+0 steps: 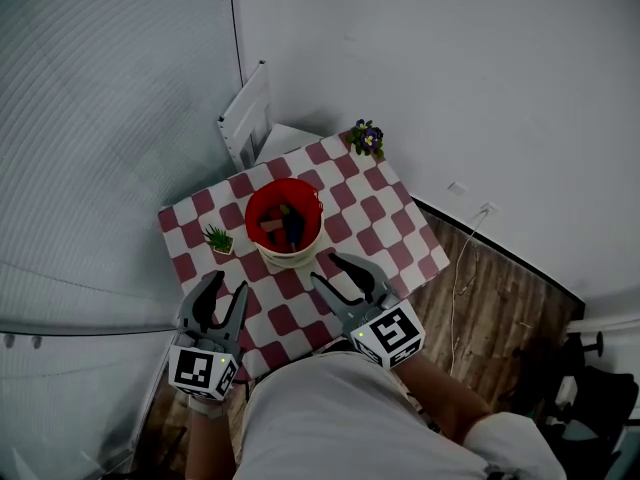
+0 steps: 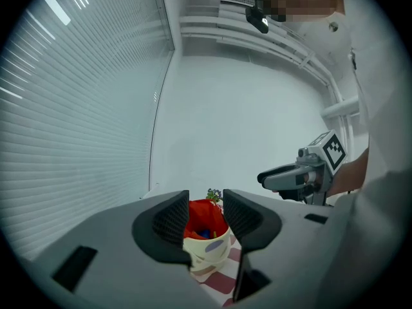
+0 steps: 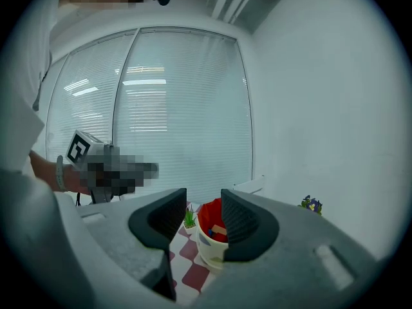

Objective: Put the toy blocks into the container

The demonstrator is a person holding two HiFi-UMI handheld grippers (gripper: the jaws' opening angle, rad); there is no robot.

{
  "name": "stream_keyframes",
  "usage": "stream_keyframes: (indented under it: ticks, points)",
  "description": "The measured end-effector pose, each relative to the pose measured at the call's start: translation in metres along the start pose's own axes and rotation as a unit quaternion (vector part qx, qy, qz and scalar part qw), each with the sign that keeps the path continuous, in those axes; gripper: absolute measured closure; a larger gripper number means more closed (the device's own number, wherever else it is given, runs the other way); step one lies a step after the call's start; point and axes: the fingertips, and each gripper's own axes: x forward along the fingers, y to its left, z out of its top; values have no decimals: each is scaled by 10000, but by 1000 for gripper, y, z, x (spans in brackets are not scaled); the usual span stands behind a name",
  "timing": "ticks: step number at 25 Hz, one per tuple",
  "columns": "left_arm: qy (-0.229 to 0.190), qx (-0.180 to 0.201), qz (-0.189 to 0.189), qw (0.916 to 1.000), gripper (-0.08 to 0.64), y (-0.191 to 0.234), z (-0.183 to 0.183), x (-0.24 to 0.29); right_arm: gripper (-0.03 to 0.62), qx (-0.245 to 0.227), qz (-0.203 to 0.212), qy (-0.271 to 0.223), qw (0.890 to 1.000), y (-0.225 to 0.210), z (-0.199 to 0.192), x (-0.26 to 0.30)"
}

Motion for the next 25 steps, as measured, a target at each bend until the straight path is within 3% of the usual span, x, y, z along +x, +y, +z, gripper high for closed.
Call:
stream_keyframes:
  ticks: [25]
  points:
    - [160, -86, -142, 9997, 405, -31, -12, -7, 430, 68, 120, 235, 9996, 6, -15, -16]
